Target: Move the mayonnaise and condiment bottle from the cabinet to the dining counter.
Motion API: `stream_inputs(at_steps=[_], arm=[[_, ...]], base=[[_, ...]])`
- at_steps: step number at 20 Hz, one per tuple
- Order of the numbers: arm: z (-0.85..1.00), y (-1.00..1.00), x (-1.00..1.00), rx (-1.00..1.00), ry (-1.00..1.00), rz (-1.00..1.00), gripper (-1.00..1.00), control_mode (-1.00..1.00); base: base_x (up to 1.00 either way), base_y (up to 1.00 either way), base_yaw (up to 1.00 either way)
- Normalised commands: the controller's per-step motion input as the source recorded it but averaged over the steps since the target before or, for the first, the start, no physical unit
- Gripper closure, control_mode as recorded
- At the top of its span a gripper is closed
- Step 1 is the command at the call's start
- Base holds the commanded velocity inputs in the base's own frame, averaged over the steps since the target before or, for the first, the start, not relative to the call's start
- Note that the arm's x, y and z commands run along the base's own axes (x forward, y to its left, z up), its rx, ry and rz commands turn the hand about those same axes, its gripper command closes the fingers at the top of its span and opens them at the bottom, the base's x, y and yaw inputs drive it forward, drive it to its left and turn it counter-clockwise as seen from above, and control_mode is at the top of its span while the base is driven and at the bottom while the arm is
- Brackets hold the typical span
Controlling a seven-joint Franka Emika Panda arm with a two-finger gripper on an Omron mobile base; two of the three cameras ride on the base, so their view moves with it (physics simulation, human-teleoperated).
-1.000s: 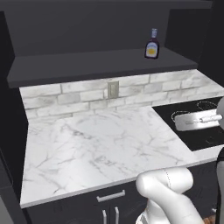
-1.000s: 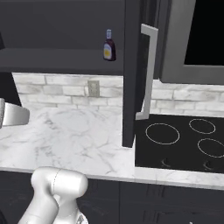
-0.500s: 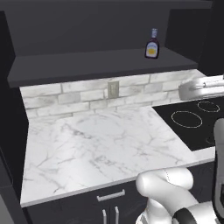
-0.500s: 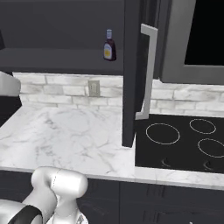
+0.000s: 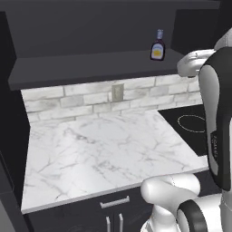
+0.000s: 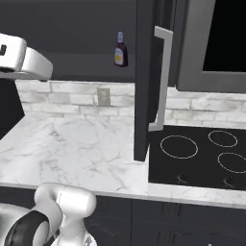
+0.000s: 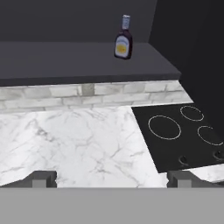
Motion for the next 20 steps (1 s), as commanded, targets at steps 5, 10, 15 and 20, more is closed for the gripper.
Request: stream_inputs(at_steps=[5,10,15,20], arm=[[0.00,-0.16,0.65,0.00,-0.12,0.00,-1.00,-1.00],[0.00,-0.13,0.58,0.00,-0.19,0.00,-1.00,-1.00],[0.00,-0.19,0.73,0.00,-0.11,-0.01,-1.00,-1.00],[0.00,-0.24,0.80,0.00,-0.01,-0.07,-1.00,-1.00]], base=[[0.00,0.00,0.00],[0.00,0.00,0.00],[0.00,0.00,0.00],[0.00,0.00,0.00]])
